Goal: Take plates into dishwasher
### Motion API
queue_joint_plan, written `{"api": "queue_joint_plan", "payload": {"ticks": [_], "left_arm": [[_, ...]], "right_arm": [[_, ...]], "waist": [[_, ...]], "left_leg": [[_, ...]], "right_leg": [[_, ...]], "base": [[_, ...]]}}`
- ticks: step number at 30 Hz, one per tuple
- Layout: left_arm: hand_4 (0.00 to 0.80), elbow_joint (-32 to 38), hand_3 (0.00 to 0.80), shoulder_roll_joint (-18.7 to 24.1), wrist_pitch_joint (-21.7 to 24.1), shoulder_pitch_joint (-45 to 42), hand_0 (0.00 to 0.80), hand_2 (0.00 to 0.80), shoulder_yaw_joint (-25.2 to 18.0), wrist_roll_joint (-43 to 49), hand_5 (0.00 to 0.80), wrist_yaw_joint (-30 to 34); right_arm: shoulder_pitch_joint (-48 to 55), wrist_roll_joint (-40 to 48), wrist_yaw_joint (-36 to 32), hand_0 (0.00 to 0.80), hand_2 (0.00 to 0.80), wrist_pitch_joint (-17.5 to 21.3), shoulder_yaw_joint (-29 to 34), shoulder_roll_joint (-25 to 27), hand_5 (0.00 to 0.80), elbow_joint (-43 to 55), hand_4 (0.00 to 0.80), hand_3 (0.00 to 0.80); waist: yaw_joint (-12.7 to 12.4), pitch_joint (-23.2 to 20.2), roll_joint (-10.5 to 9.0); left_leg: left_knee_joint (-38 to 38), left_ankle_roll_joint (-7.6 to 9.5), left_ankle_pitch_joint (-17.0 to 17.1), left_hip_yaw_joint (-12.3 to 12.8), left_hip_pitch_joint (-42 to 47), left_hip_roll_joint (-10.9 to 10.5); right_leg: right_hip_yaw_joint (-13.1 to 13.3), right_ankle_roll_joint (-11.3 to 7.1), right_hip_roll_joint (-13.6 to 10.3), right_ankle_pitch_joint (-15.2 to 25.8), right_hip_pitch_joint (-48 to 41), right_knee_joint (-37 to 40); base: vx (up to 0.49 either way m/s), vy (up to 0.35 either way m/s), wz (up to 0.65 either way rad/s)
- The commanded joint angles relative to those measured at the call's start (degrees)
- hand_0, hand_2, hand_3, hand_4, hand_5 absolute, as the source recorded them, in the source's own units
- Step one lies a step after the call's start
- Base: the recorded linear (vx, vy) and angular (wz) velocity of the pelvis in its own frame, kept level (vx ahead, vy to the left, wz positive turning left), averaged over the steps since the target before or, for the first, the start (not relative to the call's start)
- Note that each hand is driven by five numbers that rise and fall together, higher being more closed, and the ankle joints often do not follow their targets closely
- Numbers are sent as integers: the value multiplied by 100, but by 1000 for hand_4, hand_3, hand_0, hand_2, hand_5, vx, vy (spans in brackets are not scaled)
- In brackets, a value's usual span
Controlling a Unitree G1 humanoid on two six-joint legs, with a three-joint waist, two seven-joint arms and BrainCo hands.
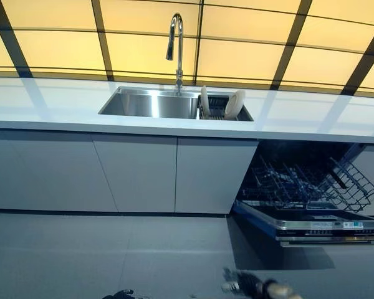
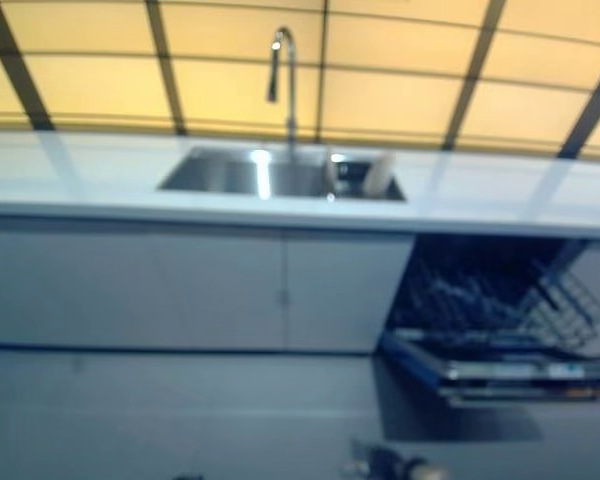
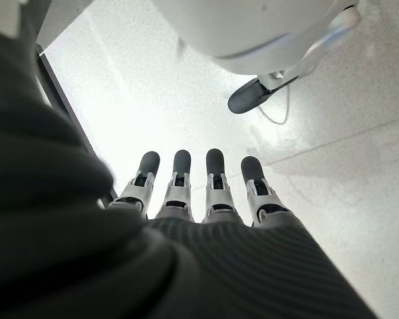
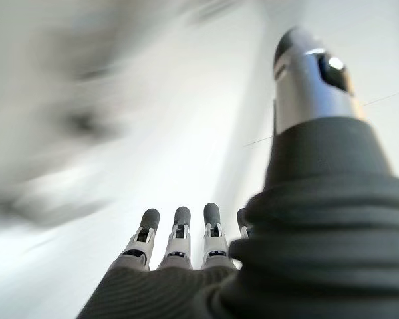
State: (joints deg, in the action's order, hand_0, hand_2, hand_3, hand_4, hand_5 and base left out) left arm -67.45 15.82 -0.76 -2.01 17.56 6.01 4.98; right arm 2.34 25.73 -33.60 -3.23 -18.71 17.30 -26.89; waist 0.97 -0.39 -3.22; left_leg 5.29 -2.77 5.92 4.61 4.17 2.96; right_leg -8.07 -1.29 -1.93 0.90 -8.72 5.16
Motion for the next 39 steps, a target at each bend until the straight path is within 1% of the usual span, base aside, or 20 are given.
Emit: {"api": "queue_joint_plan", "payload": {"ticks": [1,3,5,9,12,14,17,18,19,22,25,28,31,33,34,35,36,37,38,39], "left_arm": [[0,-157,0,44,165,380,0,0,203,40,0,-114],[0,-161,0,-2,114,443,0,0,243,-61,0,-142],[0,-186,0,-41,85,487,0,0,258,-125,0,-166],[0,-237,0,-72,100,530,0,0,263,-160,0,-186],[0,-334,0,-26,156,606,0,0,333,-63,0,-172],[0,-472,0,7,246,626,0,0,379,8,0,-182],[0,-597,0,61,274,606,0,0,427,174,0,-210],[0,-597,0,60,270,607,0,0,431,175,0,-212],[0,-574,0,120,182,538,0,0,439,218,0,-211],[0,-552,0,199,79,481,0,0,368,290,0,-148],[0,-642,0,204,68,547,0,0,379,405,0,-60],[0,-775,0,123,60,608,0,0,388,439,0,-91],[0,-732,0,118,41,582,0,0,410,524,0,-95],[0,-714,0,134,108,563,0,0,386,564,0,-61],[0,-721,0,128,120,563,0,0,382,577,0,-67],[0,-723,0,133,120,533,0,0,365,600,0,-104],[0,-699,0,138,76,505,0,0,333,547,0,-102],[0,-688,0,132,56,455,0,0,283,487,0,-84],[0,-729,0,118,177,358,0,0,160,439,0,-70],[0,-742,0,106,250,336,0,0,131,408,0,-88]], "right_arm": [[-648,2090,-420,0,0,556,177,-33,0,1145,0,0],[-908,2748,72,0,0,740,417,-184,0,2069,0,0],[-1191,3238,346,0,0,1065,625,-366,0,2533,0,0],[-1996,3508,1083,0,0,1105,1132,-473,0,3109,0,0],[-2708,3029,1898,0,0,1515,1321,-221,0,3186,0,0],[-2979,2555,2333,0,0,1728,1338,-39,0,3159,0,0],[-3240,1301,3367,0,0,1829,1313,422,0,3099,0,0],[-3251,1282,3426,0,0,1824,1310,442,0,3100,0,0],[-3382,896,3802,0,0,1711,1422,802,0,2886,0,0],[-3646,872,4088,0,0,1405,1607,1409,0,2651,0,0],[-3824,937,4108,0,0,1288,1724,1783,0,2570,0,0],[-3980,875,4165,0,0,1233,1710,1964,0,2551,0,0],[-4029,646,4272,0,0,1094,1715,2027,0,2660,0,0],[-4002,554,4320,0,0,999,1753,2107,0,2703,0,0],[-3994,542,4309,0,0,973,1772,2122,0,2701,0,0],[-3987,510,4284,0,0,888,1816,2135,0,2684,0,0],[-3976,482,4265,0,0,847,1838,2139,0,2661,0,0],[-3960,513,4233,0,0,813,1844,2166,0,2643,0,0],[-3947,628,4213,0,0,724,1760,2207,0,2659,0,0],[-3929,696,4239,0,0,699,1700,2191,0,2689,0,0]], "waist": [[52,360,-27],[60,383,4],[63,412,30],[32,479,74],[-54,561,89],[-91,579,109],[-108,654,222],[-111,656,220],[-90,702,247],[6,733,178],[182,755,28],[340,821,17],[405,932,-6],[473,938,-61],[495,925,-75],[540,857,-96],[566,794,-83],[589,678,-39],[599,437,126],[606,352,130]], "left_leg": [[-29,402,-651,69,270,-504],[-29,426,-685,89,273,-511],[-29,457,-716,108,284,-520],[-29,560,-767,156,298,-563],[-70,655,-739,117,214,-632],[-100,688,-695,46,128,-690],[-101,719,-683,-99,73,-702],[-102,722,-686,-95,65,-713],[-53,700,-716,-97,170,-714],[-29,641,-821,-131,353,-809],[-29,582,-977,-395,569,-970],[-148,581,-1155,-648,852,-996],[-562,646,-1604,-647,1107,-981],[-898,702,-2002,-690,1249,-1032],[-957,713,-2093,-719,1296,-1047],[-1166,670,-2337,-707,1434,-1045],[-1260,626,-2432,-674,1534,-1015],[-1441,491,-2327,-639,1709,-918],[-2054,66,-1400,-451,1824,-601],[-2466,-109,-842,-450,1737,-575]], "right_leg": [[69,-286,24,5,301,-324],[85,-328,-21,-25,357,-406],[108,-367,-71,-50,417,-506],[122,-461,-230,-16,591,-836],[106,-524,-355,26,788,-1343],[139,-486,-423,82,896,-1817],[212,-463,-578,608,1493,-3300],[228,-468,-591,606,1545,-3377],[109,-512,-637,708,1787,-3629],[-120,-536,-553,789,2104,-3036],[-63,-535,-327,726,2182,-1377],[79,-621,-242,1075,2469,-205],[-56,-645,-385,1348,2641,-184],[48,-642,-471,1512,2713,-349],[68,-656,-486,1561,2704,-293],[111,-638,-525,1556,2669,-542],[97,-631,-530,1468,2633,-711],[9,-574,-484,1347,2549,-834],[-194,-345,-287,1084,2268,-946],[-152,-236,-230,1011,2114,-887]], "base": [[-23,102,3],[-11,117,1],[-3,135,-6],[14,165,-9],[10,158,-8],[19,175,0],[18,178,-10],[107,168,-1],[164,132,19],[280,54,16],[430,-82,-5],[517,-115,24],[596,-148,26],[553,-125,5],[609,-159,-4],[613,-179,22],[692,-231,57],[727,-296,60],[671,-309,46],[677,-326,15]]}}
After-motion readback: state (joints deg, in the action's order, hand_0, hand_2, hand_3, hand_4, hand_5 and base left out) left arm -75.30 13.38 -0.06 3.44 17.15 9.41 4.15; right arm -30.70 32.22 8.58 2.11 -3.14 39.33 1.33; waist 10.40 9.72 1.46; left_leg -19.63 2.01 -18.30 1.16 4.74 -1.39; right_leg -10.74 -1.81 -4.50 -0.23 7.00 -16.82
